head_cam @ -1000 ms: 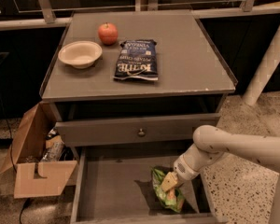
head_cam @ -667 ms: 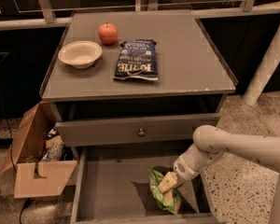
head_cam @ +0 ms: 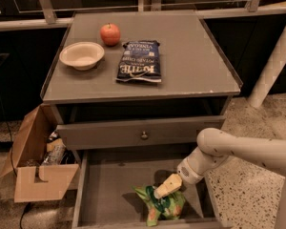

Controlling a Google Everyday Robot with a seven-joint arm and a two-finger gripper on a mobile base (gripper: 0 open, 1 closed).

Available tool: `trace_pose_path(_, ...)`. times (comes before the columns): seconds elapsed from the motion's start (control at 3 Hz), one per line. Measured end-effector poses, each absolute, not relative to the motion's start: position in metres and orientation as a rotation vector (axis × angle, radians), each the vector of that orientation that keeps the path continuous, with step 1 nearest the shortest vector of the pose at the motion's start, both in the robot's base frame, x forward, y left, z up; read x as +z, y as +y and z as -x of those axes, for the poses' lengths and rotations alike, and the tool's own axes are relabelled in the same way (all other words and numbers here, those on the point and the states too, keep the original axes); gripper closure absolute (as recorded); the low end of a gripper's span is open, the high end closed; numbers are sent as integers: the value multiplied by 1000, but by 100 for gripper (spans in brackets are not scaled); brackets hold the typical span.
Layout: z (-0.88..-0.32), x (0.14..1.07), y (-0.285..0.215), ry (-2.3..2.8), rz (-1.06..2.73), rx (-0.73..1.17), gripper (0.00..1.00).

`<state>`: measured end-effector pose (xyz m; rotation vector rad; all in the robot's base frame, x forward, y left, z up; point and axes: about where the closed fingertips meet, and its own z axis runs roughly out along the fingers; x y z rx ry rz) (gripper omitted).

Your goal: Place green rice chip bag into middle drawer

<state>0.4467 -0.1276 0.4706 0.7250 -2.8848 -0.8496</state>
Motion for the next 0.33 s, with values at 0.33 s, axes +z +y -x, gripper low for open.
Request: trace_pose_path(0.33, -447, 471, -128, -2885, -725, -850, 0)
